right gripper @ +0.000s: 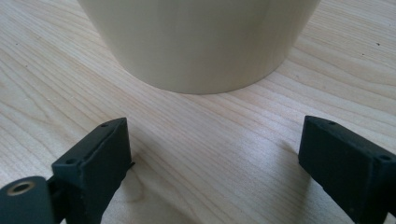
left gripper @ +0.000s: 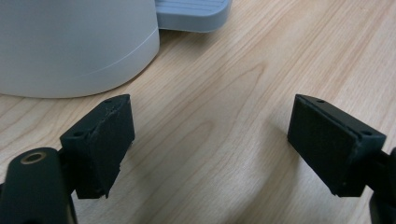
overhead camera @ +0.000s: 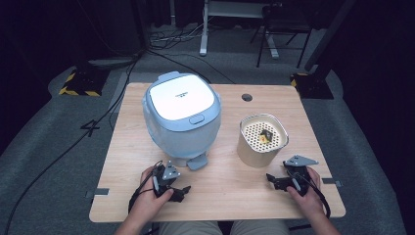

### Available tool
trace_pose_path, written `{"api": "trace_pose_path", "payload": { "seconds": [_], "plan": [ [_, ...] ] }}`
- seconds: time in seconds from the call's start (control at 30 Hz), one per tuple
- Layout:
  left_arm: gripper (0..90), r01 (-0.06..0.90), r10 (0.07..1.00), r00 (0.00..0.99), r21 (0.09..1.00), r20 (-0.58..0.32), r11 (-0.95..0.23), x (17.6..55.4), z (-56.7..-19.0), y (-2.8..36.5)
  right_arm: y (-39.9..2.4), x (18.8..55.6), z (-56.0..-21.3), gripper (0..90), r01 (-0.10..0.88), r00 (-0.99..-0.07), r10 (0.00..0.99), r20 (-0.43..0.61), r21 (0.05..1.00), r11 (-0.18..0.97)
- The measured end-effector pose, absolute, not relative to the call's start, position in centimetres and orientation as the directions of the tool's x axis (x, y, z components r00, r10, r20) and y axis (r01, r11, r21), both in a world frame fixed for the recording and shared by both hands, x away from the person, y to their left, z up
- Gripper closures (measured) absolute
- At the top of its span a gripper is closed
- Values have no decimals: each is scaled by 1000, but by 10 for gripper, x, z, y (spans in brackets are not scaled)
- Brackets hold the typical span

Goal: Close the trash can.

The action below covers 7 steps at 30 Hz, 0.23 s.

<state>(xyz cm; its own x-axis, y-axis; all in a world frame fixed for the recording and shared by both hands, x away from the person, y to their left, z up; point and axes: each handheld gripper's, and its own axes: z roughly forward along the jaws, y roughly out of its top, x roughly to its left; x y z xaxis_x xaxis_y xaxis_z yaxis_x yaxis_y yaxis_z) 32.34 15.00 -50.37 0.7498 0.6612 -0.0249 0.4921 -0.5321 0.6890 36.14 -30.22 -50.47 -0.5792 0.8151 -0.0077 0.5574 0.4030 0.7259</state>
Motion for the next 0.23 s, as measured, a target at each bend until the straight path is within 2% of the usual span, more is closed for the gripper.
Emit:
{"api": "trace_pose_path", "payload": {
  "seconds": [0.17, 0.23],
  "plan": [
    [151, 490, 659, 752, 688, -21, -536, 324, -504, 151, -302, 361, -505, 88, 558, -578, 816, -9, 726, 403],
    [151, 490, 660, 751, 688, -22, -535, 323, -504, 151, -302, 362, -505, 58, 566, -567, 824, -9, 722, 397]
  ]
}}
